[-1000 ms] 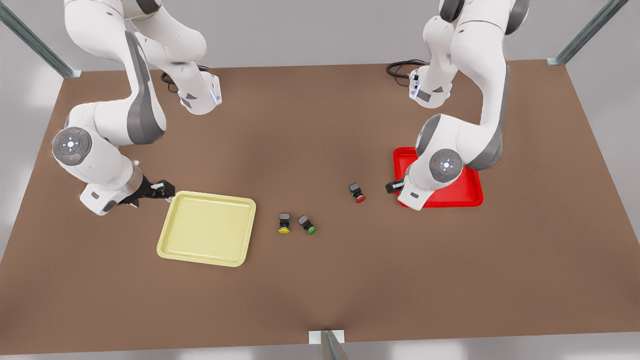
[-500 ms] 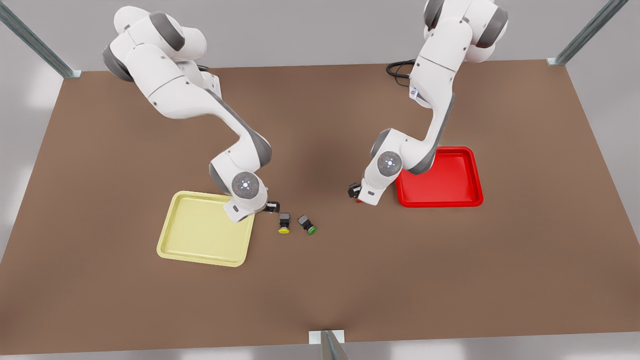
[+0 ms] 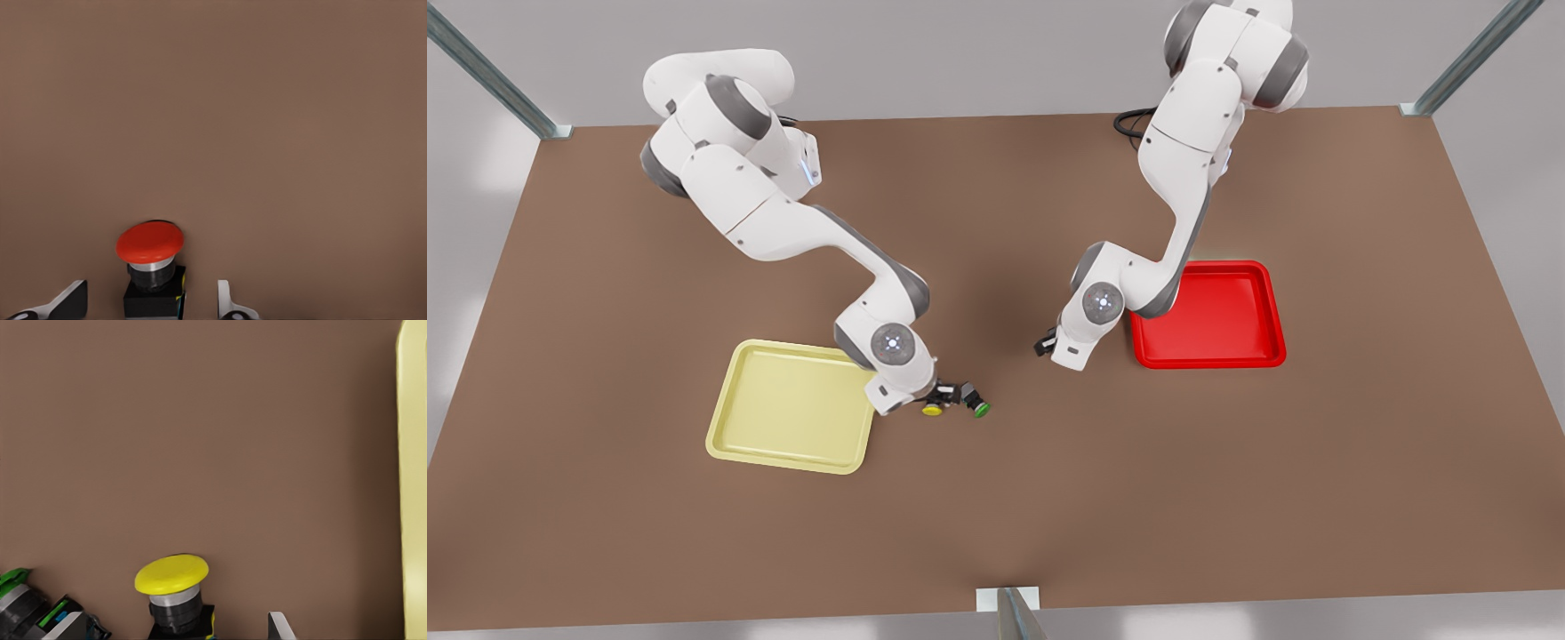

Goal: Place the switches on the corresponding trays according to their colors

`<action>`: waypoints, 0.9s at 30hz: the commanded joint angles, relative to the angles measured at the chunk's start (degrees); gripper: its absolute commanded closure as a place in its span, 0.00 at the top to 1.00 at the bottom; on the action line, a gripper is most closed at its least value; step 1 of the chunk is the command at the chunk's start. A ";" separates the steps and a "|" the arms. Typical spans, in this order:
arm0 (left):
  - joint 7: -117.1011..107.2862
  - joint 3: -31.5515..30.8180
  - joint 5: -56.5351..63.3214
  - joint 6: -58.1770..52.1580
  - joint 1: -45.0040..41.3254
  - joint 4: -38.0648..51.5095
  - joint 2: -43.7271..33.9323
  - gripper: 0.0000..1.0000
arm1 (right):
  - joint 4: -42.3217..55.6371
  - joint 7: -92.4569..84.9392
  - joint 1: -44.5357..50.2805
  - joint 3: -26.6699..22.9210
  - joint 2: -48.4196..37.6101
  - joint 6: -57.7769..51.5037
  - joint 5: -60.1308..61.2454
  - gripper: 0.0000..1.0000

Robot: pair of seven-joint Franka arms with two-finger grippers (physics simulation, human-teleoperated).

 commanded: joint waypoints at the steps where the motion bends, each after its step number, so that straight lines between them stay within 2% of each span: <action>1: 0.00 0.00 -0.13 0.00 0.00 0.05 0.02 0.74 | 0.02 -0.10 0.00 0.02 0.05 0.09 0.00 1.00; 2: 0.00 0.00 -0.13 0.00 0.00 0.05 0.02 0.70 | -0.15 -0.19 0.09 0.11 0.05 1.93 -0.44 1.00; 10: 0.26 0.00 -0.04 0.00 0.00 0.13 0.46 0.70 | -1.56 -3.26 -0.26 0.81 0.22 1.23 -1.58 1.00; 11: 0.61 0.00 -0.13 0.00 0.00 0.13 0.46 0.67 | -1.47 -3.18 -0.35 0.81 0.14 0.79 -1.58 0.81; 14: 0.70 0.00 -0.13 0.00 0.09 0.13 0.46 0.58 | -2.00 -2.82 -0.27 0.90 0.40 0.79 -1.58 0.75; 24: 0.70 0.00 -0.13 0.00 0.09 0.13 0.55 0.55 | -4.90 -1.77 -0.18 1.16 0.57 0.88 -3.43 0.75; 27: 0.79 0.09 -0.04 -0.09 0.09 0.13 0.55 0.56 | -4.20 -1.68 -0.26 1.16 0.66 1.76 -3.69 0.71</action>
